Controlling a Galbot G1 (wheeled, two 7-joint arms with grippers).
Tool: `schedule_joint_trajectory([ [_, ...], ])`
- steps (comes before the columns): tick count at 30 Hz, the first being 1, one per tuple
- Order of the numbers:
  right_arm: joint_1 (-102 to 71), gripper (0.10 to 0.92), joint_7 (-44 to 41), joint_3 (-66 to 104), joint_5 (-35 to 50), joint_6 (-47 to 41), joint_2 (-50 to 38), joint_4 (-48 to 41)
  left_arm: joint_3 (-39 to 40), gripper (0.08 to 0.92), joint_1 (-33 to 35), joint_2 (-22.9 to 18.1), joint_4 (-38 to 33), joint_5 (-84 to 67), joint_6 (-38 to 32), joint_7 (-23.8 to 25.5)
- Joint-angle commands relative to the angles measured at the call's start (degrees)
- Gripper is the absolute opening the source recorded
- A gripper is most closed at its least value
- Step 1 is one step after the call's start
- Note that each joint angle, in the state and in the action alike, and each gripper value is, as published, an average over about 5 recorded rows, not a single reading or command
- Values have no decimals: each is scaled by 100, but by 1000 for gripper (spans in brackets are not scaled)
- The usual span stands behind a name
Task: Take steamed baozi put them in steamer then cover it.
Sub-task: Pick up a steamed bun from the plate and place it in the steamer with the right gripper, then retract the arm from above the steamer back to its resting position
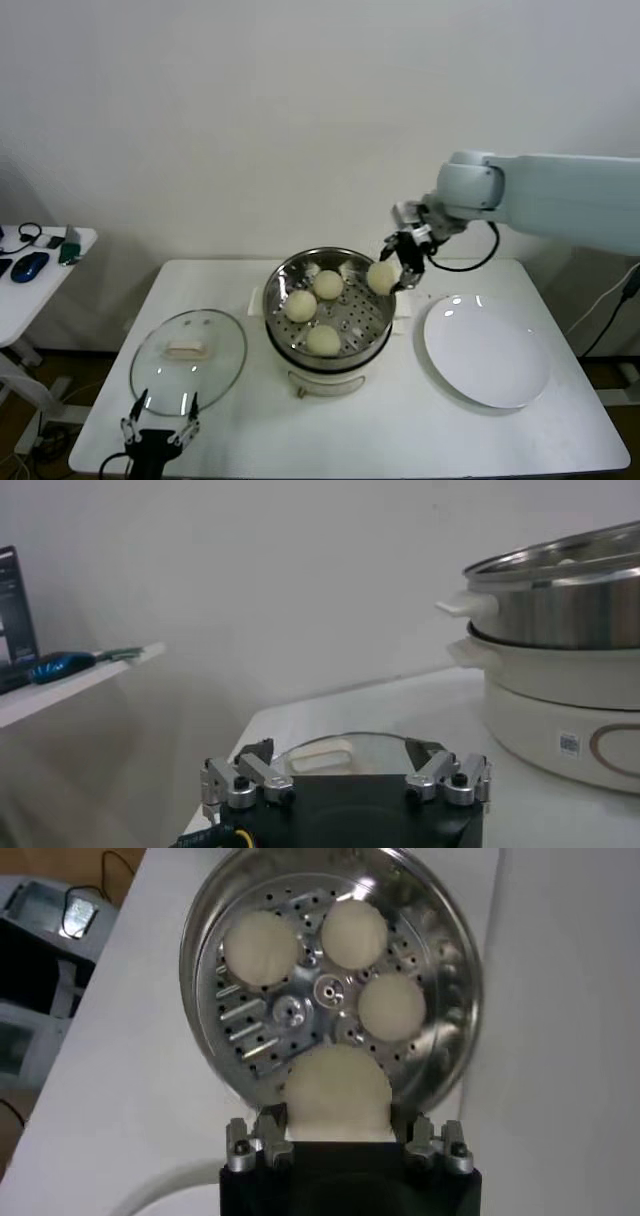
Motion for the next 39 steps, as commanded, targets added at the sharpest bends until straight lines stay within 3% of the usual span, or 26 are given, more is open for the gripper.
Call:
schedule_joint_trajectory([
  [1, -1008, 670, 400, 188, -220, -289, 587, -134, -1, 823, -11, -10, -31, -117, 148, -11],
  [8, -1352, 670, 450, 285, -604, -264, 737, -587, 7, 823, -19, -14, -53, -116, 238, -20],
  [19, -1342, 682, 484, 332, -549, -208, 929, -838, -16, 823, -13, -7, -48, -212, 268, -32],
  [27, -806, 814, 191, 309, -258, 13, 700, -680, -30, 823, -20, 5, -87, -201, 307, -102],
  [33, -82, 822, 19, 398, 449, 48, 46, -503, 28, 823, 1, 28, -208, -260, 402, -110],
  [36, 65, 823, 404, 604, 1071, -131, -433, -360, 54, 823, 4, 79, -308, -439, 475, -94],
  [39, -270, 823, 1578, 1178, 1496, -214, -996, -233, 59, 823, -68, 125, -386, -703, 512, -61],
])
